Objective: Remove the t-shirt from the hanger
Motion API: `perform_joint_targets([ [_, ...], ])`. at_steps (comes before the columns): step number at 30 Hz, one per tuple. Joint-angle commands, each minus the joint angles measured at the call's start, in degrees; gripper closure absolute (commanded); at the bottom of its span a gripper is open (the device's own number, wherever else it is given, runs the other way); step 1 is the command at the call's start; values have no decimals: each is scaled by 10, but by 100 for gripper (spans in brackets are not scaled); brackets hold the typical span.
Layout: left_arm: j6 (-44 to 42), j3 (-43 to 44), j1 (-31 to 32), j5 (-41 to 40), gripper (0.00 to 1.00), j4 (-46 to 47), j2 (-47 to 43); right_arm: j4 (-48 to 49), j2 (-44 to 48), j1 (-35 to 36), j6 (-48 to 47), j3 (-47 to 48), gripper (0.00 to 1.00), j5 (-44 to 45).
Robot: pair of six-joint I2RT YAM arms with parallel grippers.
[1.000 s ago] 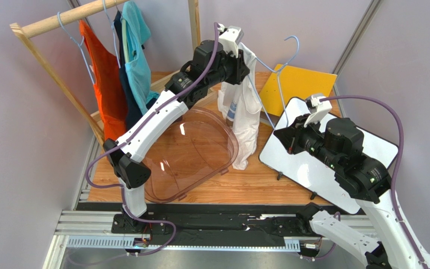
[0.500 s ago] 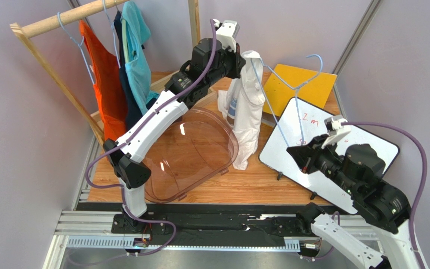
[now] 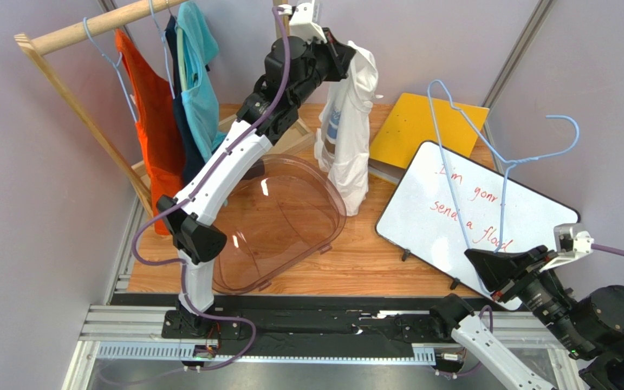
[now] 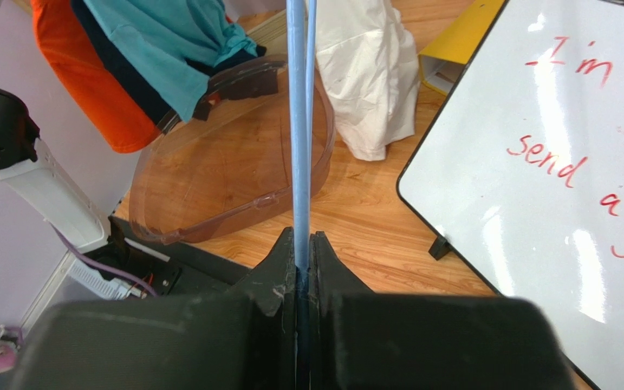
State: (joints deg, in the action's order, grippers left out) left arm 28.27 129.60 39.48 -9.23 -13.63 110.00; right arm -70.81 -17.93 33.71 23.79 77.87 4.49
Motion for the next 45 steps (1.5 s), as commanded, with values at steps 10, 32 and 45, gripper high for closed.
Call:
perform_joint_targets([
  [10, -30, 221, 3, 254, 100, 126, 6, 1, 4, 3, -16, 7, 100, 66],
  [32, -181, 90, -5, 179, 100, -27, -246, 61, -18, 1, -25, -42, 100, 32],
  [45, -183, -7, -31, 156, 100, -119, -263, 88, -37, 2, -31, -58, 100, 12],
])
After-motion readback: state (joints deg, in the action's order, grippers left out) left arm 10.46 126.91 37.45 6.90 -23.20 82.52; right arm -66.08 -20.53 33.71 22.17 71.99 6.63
